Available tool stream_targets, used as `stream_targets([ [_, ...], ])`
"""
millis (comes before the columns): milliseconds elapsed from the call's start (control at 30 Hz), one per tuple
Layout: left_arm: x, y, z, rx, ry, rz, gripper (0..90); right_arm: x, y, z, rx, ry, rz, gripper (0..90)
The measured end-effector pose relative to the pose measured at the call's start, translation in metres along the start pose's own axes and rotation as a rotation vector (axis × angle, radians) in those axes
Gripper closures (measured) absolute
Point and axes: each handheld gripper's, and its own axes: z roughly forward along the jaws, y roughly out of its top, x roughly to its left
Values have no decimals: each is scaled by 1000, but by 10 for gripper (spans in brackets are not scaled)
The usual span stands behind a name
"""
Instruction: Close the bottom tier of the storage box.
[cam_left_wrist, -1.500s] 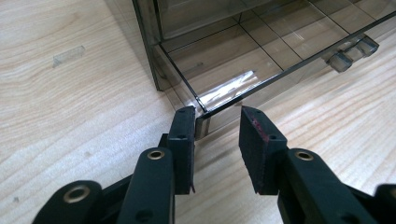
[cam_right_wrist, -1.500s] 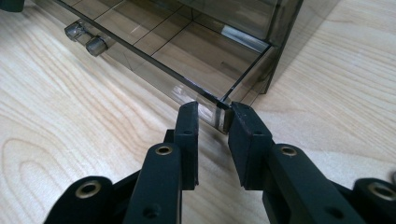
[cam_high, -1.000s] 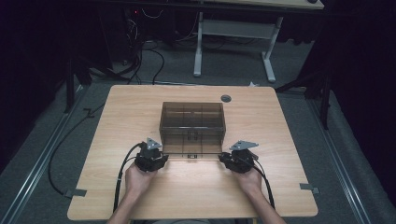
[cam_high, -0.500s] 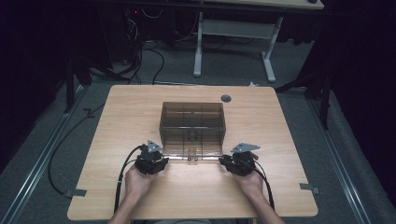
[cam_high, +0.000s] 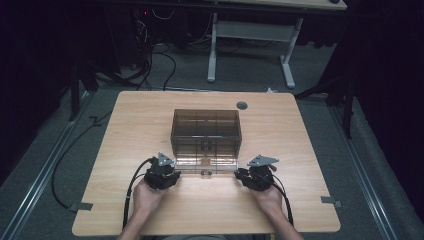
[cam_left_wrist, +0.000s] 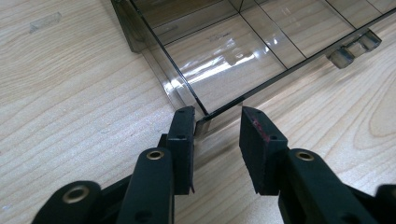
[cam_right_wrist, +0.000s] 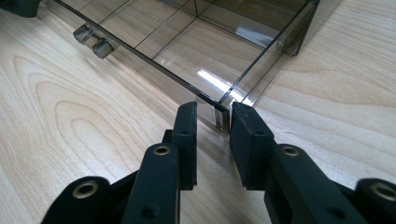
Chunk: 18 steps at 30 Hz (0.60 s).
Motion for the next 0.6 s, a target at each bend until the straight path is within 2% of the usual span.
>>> stream_targets([
  [600, -2, -6, -9, 13, -11, -9, 666, 6, -5, -5, 5, 2, -9, 724],
])
